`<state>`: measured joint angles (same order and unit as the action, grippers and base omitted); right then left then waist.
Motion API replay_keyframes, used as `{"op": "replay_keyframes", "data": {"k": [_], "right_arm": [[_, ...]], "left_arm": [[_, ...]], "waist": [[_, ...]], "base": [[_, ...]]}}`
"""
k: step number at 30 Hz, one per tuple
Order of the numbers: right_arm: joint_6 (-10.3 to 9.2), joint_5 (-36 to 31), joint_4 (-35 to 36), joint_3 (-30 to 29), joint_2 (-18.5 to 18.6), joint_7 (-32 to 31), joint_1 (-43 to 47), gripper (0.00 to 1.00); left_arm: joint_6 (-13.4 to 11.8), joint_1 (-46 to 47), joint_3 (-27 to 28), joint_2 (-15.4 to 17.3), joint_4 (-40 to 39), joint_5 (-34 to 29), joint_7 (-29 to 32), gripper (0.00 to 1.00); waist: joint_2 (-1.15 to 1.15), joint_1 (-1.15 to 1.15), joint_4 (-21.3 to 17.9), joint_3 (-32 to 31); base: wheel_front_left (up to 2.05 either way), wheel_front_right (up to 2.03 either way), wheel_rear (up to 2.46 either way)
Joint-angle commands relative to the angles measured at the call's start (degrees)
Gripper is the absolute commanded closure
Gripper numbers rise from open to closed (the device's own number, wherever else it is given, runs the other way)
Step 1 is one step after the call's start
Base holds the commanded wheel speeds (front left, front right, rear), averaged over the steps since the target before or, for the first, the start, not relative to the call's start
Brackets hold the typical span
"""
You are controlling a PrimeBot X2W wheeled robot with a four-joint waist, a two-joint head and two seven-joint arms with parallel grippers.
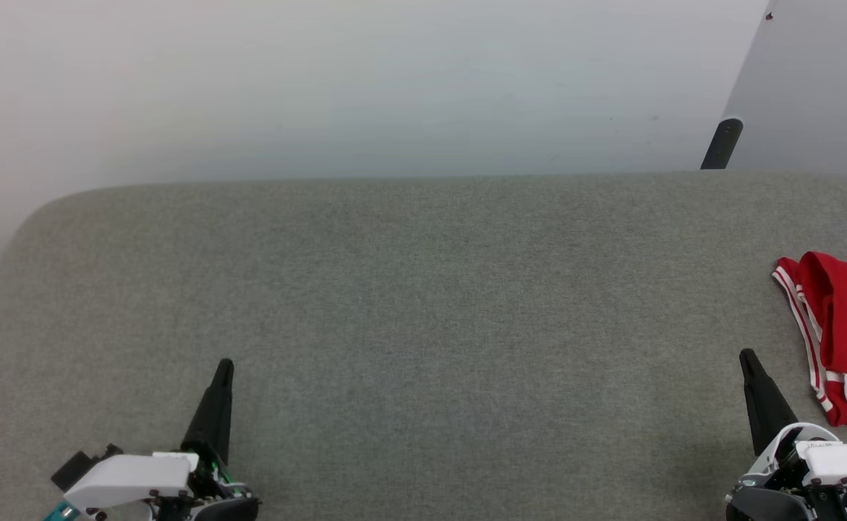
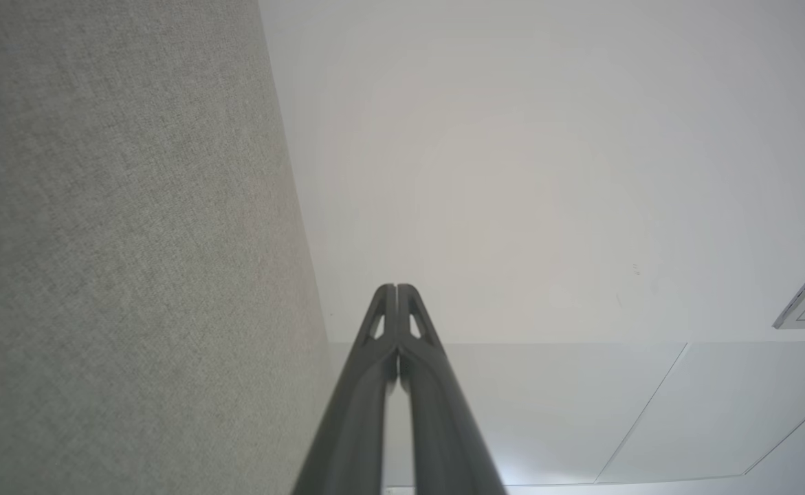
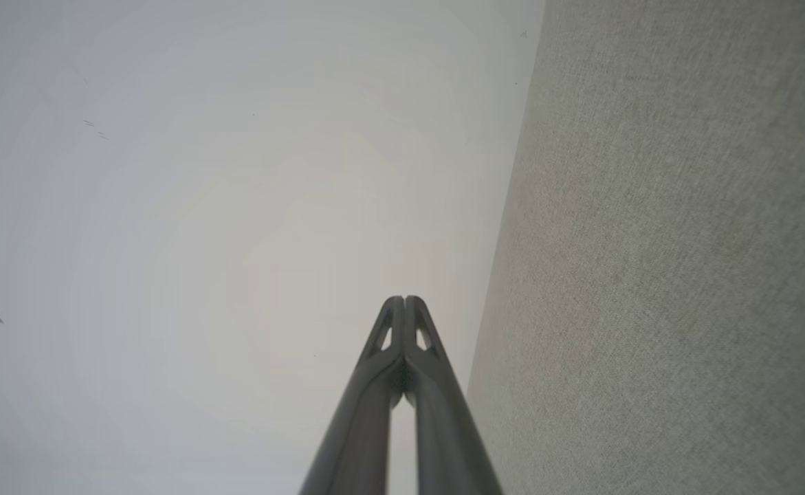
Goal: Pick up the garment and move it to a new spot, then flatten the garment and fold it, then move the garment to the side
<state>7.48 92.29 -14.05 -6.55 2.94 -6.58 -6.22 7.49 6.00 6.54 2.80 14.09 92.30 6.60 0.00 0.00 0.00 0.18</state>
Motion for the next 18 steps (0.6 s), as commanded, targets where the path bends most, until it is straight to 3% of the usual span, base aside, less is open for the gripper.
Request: {"op": "replay_keyframes", "data": {"k": [1,18], "right_arm": [[0.02,0.22,0.02,0.00,-0.18,-0.13,-0.12,1.00],[0.02,0.23,0.02,0.01,-0.18,-0.13,-0.12,1.00]], "left_arm": [[0.00,0.55,0.12,0.01,-0.08,0.17,0.13,1.00],[0.00,0.55,0.11,0.01,-0.08,0.18,0.11,1.00]], "waist": [[0.00,0.00,0.00,0.00],[0.00,0.00,0.00,0.00]], "base": [[0.00,0.00,0.00],[0.00,0.00,0.00]]}}
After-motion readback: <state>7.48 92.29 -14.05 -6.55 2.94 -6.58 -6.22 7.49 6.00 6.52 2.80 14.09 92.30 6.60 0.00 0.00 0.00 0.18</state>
